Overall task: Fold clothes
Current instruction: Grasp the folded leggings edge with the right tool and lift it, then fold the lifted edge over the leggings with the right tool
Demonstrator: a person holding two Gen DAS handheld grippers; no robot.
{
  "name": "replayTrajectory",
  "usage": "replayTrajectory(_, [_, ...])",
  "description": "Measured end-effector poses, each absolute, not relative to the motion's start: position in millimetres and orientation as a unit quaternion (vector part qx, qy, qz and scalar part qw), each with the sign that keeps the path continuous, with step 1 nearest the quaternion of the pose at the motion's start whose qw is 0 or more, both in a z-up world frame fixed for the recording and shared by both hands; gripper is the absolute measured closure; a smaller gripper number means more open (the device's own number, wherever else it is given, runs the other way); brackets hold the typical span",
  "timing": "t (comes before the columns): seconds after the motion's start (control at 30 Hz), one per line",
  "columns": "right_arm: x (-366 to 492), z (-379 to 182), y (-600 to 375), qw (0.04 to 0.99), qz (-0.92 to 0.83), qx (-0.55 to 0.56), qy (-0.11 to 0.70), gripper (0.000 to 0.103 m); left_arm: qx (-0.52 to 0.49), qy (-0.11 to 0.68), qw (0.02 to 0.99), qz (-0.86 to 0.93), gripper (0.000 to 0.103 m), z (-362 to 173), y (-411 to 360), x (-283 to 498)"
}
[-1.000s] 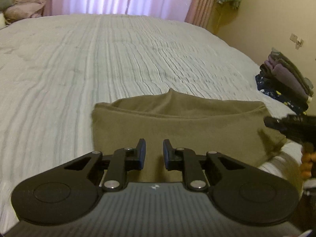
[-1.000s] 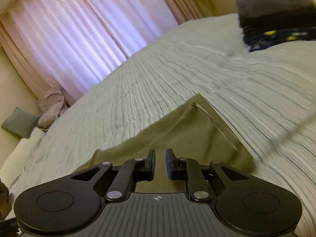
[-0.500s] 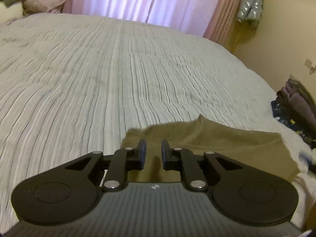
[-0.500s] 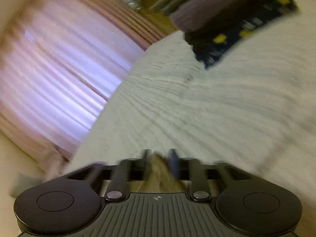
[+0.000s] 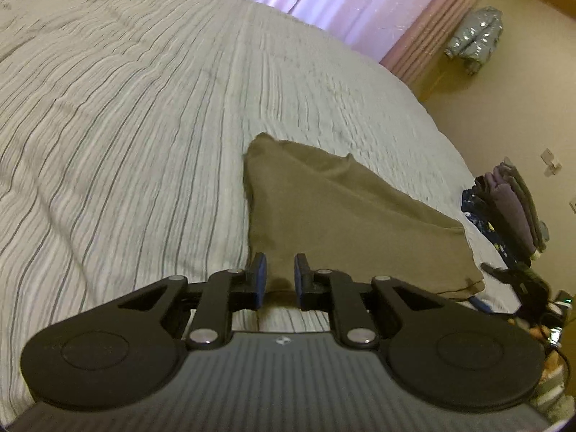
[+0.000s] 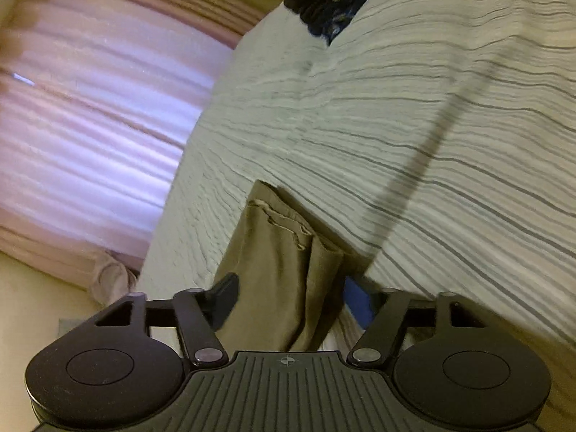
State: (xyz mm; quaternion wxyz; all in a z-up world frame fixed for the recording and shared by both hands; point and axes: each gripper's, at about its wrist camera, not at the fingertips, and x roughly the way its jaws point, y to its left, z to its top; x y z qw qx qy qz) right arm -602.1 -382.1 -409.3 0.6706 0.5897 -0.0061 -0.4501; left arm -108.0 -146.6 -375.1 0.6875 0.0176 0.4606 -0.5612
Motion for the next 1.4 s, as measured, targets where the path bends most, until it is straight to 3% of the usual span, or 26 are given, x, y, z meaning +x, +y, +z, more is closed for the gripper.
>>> replayTrajectory(0.1, [-598,-416,-388,0.661,-0.457,0.595,0.005,0.036,0.011,0.463,0.686,-0.560,0.091,-376,-146,-106])
replayTrajectory(0.23, [-599,-415,-384,0.671,-0.454,0.586,-0.006,0.051,0.013,0.465,0.685,-0.561,0.091,-377,-149,-106])
replayTrajectory(0.47, [-598,-403,-379,0.681,-0.437,0.586,-0.056,0.051,0.009,0.472,0.684,-0.556,0.090,-383,-153,-103])
replayTrajectory(0.9, [-589,-412,-387,0.644,-0.465,0.607,0.008,0.046,0.008,0.481,0.676,-0.559,0.090,-392,-158,-103])
replayTrajectory(1.07, [-586,-420,-396,0.656,-0.453,0.603,-0.030,0.047,0.005,0.480,0.678,-0.557,0.090,-389,-155,-100])
replayTrajectory(1.13, [-588,-418,-393,0.666,-0.445,0.597,-0.054,0.062,0.001,0.481,0.680,-0.554,0.090,-388,-153,-97])
replayTrajectory(1.27, [-589,-419,-386,0.679,-0.447,0.578,-0.066,0.063,-0.004,0.485,0.680,-0.550,0.090,-391,-154,-94])
replayTrajectory(1.4, [-580,-417,-389,0.688,-0.470,0.553,-0.028,0.081,-0.009,0.488,0.680,-0.547,0.090,-393,-153,-90])
